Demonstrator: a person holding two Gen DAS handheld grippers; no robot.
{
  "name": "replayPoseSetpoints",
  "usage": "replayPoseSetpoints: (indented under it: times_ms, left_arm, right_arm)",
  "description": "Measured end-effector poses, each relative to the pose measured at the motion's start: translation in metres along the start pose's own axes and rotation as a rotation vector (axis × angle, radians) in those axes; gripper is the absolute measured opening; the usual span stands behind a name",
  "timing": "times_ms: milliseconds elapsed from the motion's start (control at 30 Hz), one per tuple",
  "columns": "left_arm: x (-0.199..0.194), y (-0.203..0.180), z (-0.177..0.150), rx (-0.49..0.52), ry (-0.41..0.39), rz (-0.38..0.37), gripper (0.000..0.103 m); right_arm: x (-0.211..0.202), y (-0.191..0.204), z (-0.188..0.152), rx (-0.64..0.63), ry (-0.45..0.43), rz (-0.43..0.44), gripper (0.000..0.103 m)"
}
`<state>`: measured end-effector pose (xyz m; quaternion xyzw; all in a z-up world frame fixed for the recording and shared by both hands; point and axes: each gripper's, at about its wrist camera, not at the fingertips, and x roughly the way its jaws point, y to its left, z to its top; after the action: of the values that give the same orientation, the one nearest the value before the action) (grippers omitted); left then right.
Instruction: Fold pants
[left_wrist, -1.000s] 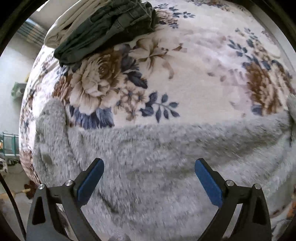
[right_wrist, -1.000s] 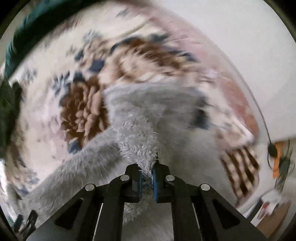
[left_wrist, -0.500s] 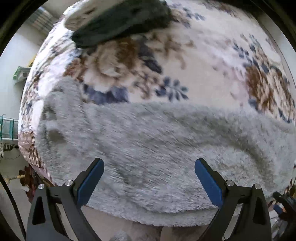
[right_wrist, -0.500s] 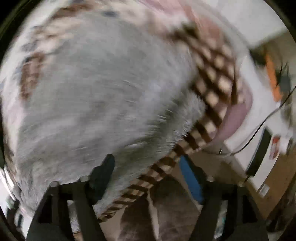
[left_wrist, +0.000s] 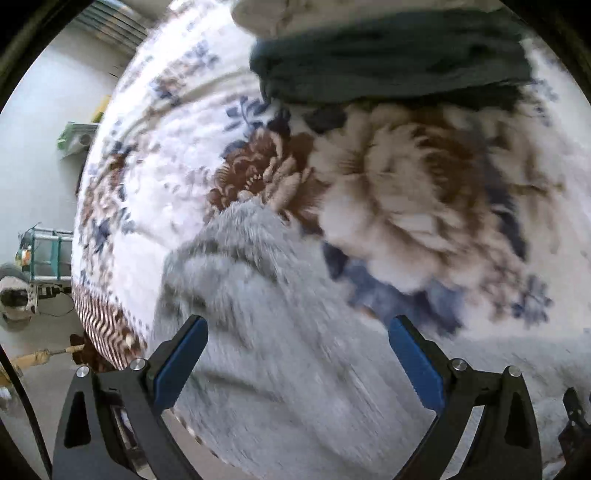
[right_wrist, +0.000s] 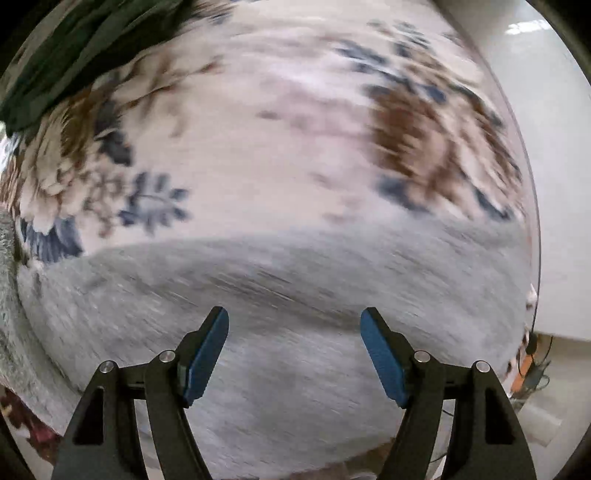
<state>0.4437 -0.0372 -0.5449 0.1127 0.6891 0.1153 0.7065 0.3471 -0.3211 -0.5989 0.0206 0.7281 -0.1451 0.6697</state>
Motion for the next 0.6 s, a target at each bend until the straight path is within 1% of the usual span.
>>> replayPoseSetpoints:
  times_ms: [33, 100, 133, 167, 200, 233, 267, 300, 333, 367, 467, 533, 600]
  left_arm:
    - [0.012, 0.005, 0.011, 0.010, 0.021, -0.010, 0.100]
    - [0.032, 0.008, 0.025, 0.042, 0.064, -0.019, 0.099]
    - [0.040, 0.006, 0.030, 0.070, 0.070, -0.032, 0.099]
    - [0.045, 0.004, 0.033, 0.099, 0.071, -0.029, 0.095]
    - [0.050, 0.003, 0.033, 0.124, 0.072, -0.026, 0.076]
    - [0.054, 0.005, 0.030, 0.136, 0.073, -0.049, 0.056]
    - [0.056, 0.009, 0.027, 0.127, 0.073, -0.081, 0.014]
    - [0.056, 0.018, 0.022, 0.095, 0.072, -0.131, 0.009]
    - [0.053, 0.029, 0.017, 0.050, 0.056, -0.180, 0.008]
    - [0.045, 0.045, 0.008, -0.009, 0.018, -0.217, 0.006]
    - [0.013, 0.100, -0.034, -0.186, -0.099, -0.303, 0.006]
    - [-0.008, 0.138, -0.075, -0.295, -0.158, -0.329, 0.006]
    - [-0.013, 0.171, -0.114, -0.400, -0.161, -0.339, 0.006]
  right_arm:
    - [0.003, 0.019, 0.008, -0.028, 0.006, -0.019, 0.076]
    - [0.008, 0.042, 0.017, -0.077, 0.019, -0.050, 0.076]
    - [0.009, 0.053, 0.020, -0.104, 0.019, -0.076, 0.076]
    - [0.012, 0.059, 0.022, -0.122, 0.015, -0.096, 0.076]
    - [0.013, 0.064, 0.024, -0.136, 0.010, -0.117, 0.076]
    - [0.012, 0.070, 0.027, -0.146, 0.002, -0.128, 0.076]
    - [0.011, 0.071, 0.028, -0.150, -0.003, -0.132, 0.076]
    - [0.010, 0.072, 0.028, -0.152, -0.008, -0.137, 0.076]
    - [0.007, 0.073, 0.027, -0.149, -0.015, -0.135, 0.076]
    - [0.002, 0.074, 0.026, -0.143, -0.022, -0.126, 0.076]
    - [-0.008, 0.072, 0.018, -0.138, -0.036, -0.101, 0.076]
    - [-0.016, 0.070, 0.009, -0.142, -0.048, -0.078, 0.076]
    - [-0.020, 0.070, 0.000, -0.148, -0.044, -0.061, 0.076]
